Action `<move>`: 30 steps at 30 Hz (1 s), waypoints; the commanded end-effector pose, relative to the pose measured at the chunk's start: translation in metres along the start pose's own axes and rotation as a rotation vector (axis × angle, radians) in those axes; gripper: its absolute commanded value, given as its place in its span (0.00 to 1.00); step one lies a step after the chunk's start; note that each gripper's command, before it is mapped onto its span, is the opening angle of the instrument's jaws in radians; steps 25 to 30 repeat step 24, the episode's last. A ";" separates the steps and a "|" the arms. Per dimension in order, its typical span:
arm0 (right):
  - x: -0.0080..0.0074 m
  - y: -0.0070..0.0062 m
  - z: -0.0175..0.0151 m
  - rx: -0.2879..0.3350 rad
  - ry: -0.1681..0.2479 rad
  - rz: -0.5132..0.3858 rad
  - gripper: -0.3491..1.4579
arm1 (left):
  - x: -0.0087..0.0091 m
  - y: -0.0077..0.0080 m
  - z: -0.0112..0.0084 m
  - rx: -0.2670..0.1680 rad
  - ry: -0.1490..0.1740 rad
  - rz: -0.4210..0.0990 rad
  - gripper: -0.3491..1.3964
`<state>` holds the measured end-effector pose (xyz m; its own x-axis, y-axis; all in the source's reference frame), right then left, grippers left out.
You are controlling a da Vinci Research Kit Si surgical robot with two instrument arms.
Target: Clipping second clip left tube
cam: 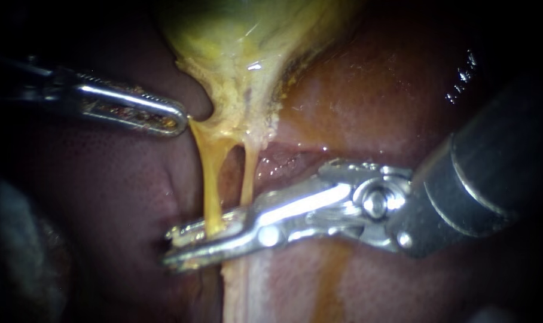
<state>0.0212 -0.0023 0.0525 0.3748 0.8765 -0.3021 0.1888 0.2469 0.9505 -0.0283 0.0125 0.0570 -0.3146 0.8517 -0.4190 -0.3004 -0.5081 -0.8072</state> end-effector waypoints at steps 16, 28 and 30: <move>-0.0001 -0.0002 -0.0004 -0.023 -0.010 0.013 0.00 | 0.0000 -0.0001 0.0000 0.000 0.000 0.000 0.00; -0.0002 -0.0002 -0.0004 -0.023 -0.011 0.018 0.00 | 0.0001 -0.0002 0.0000 0.000 0.000 0.000 0.00; -0.0002 -0.0002 -0.0004 -0.023 -0.011 0.018 0.00 | 0.0001 -0.0002 0.0000 0.000 0.000 0.000 0.00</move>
